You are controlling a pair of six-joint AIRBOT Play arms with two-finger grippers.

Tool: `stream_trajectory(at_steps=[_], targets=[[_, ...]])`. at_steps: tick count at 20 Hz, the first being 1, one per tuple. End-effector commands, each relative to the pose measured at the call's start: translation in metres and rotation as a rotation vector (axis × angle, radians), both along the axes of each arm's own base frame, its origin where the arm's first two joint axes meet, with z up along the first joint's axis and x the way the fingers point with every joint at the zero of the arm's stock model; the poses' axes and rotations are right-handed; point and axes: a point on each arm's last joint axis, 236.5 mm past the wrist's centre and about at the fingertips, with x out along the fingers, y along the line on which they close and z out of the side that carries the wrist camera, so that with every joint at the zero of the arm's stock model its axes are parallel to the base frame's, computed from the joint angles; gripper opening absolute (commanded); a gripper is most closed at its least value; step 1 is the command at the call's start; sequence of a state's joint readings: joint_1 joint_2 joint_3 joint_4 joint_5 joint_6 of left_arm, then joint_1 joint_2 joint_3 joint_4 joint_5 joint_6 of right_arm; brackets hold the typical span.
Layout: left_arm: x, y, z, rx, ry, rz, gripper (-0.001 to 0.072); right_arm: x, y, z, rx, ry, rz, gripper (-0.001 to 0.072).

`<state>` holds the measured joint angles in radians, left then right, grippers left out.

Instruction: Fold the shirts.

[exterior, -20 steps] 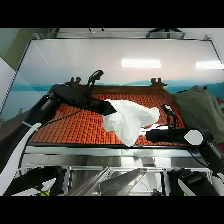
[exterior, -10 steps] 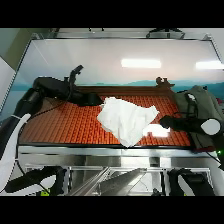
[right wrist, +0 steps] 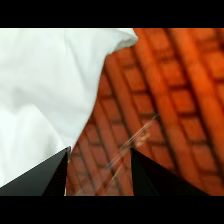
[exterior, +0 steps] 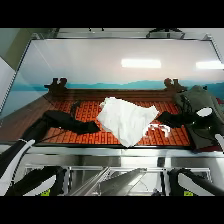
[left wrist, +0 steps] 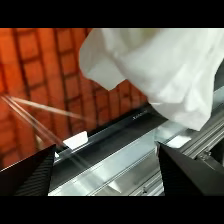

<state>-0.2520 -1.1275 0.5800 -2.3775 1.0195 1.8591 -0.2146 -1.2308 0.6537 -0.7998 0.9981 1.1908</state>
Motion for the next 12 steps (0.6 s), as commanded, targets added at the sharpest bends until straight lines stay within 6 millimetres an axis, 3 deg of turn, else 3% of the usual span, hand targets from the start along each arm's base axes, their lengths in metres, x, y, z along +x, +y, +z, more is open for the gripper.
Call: stream_trajectory(at_steps=[1, 4, 5, 9, 11, 12], targets=[[-0.018, -0.018, -0.042, 0.061, -0.028, -0.009, 0.0698, 0.018, 0.022, -0.015, 0.150, -0.019, -0.014, 0.0429], [-0.014, -0.043, -0.060, 0.095, -0.041, -0.071, 0.0699, 0.028, 0.031, -0.019, 0.217, -0.045, -0.022, 0.0413], [-0.008, -0.051, -0.062, 0.096, -0.046, -0.084, 0.0699, 0.030, 0.032, -0.021, 0.229, -0.054, -0.020, 0.0320], [0.025, -0.071, -0.057, 0.081, -0.074, -0.094, 0.0690, 0.038, 0.038, -0.024, 0.276, -0.077, -0.036, 0.0314], [0.043, -0.071, -0.055, 0.075, -0.086, -0.070, 0.0400, 0.043, 0.042, -0.021, 0.290, -0.104, -0.031, 0.0310], [0.048, -0.070, -0.054, 0.074, -0.088, -0.059, 0.0255, 0.044, 0.045, -0.019, 0.290, -0.117, -0.019, 0.0260]])
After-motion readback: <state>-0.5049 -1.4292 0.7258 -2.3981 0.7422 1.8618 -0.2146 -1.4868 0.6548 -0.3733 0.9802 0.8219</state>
